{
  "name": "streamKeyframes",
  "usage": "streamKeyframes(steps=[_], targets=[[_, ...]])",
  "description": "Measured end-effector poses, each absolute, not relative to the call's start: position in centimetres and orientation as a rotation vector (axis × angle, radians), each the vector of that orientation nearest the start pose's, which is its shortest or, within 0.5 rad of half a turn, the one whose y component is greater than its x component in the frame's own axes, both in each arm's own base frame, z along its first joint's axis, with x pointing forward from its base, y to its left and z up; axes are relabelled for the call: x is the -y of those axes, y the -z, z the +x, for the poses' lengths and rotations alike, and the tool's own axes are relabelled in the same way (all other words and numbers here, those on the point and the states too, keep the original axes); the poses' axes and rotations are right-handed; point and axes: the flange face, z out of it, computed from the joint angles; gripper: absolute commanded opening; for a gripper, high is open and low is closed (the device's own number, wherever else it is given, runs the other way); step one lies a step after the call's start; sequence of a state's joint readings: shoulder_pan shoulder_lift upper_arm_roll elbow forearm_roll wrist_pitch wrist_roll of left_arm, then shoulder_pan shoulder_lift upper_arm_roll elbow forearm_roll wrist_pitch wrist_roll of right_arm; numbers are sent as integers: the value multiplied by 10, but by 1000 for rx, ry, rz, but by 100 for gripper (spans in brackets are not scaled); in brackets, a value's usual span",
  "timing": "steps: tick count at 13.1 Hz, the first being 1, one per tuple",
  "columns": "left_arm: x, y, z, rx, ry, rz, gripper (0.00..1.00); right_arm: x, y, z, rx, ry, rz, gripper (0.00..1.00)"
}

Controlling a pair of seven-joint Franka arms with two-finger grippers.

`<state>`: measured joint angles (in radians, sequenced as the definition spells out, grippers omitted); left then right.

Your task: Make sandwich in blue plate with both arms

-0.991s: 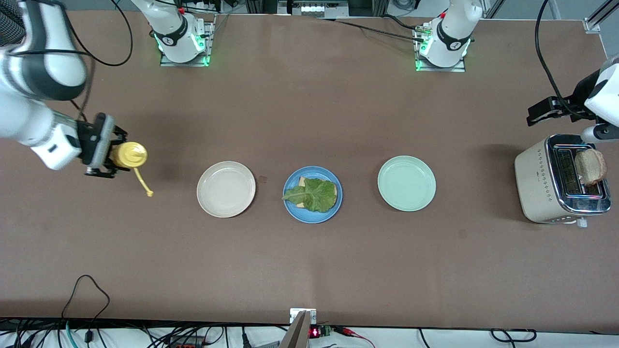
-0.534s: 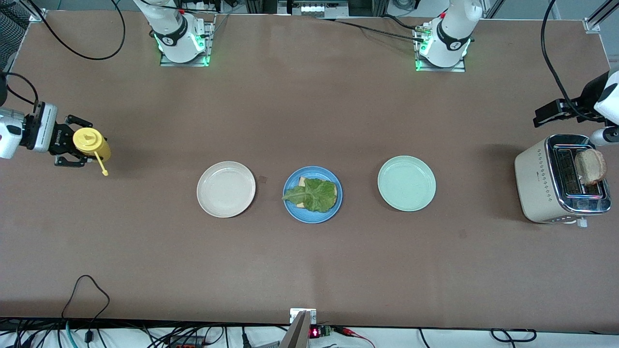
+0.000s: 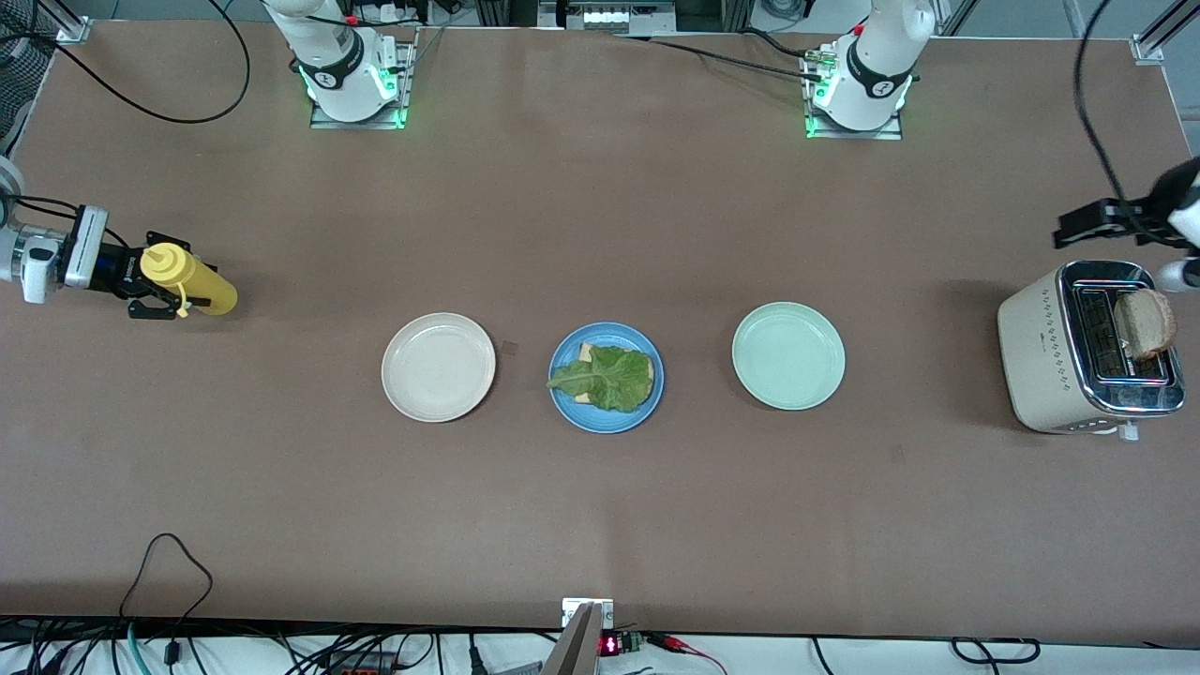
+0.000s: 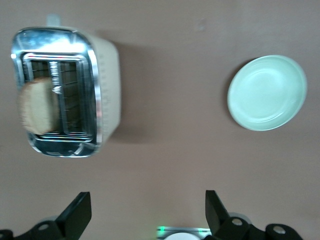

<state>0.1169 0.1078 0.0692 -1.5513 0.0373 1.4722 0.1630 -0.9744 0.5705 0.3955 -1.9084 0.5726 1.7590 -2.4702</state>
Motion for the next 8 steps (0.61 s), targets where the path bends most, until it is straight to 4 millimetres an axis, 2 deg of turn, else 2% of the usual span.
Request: streamKeyframes(steps=[2, 4, 6, 7, 8], targets=[[-187, -545, 558, -6, -270, -3134, 100, 277, -190, 492, 1618, 895, -1589, 0], [-257, -515, 557, -50, -209, -3130, 100, 280, -177, 492, 1594, 908, -1583, 0], [-300, -482, 561, -151, -185, -3081, 100, 281, -166, 491, 1572, 916, -1579, 2], [-312, -465, 565, -206, -182, -3069, 100, 280, -160, 490, 1561, 917, -1576, 8], [-319, -445, 570, -246, -187, -3067, 100, 280, -155, 488, 1550, 918, -1574, 18]])
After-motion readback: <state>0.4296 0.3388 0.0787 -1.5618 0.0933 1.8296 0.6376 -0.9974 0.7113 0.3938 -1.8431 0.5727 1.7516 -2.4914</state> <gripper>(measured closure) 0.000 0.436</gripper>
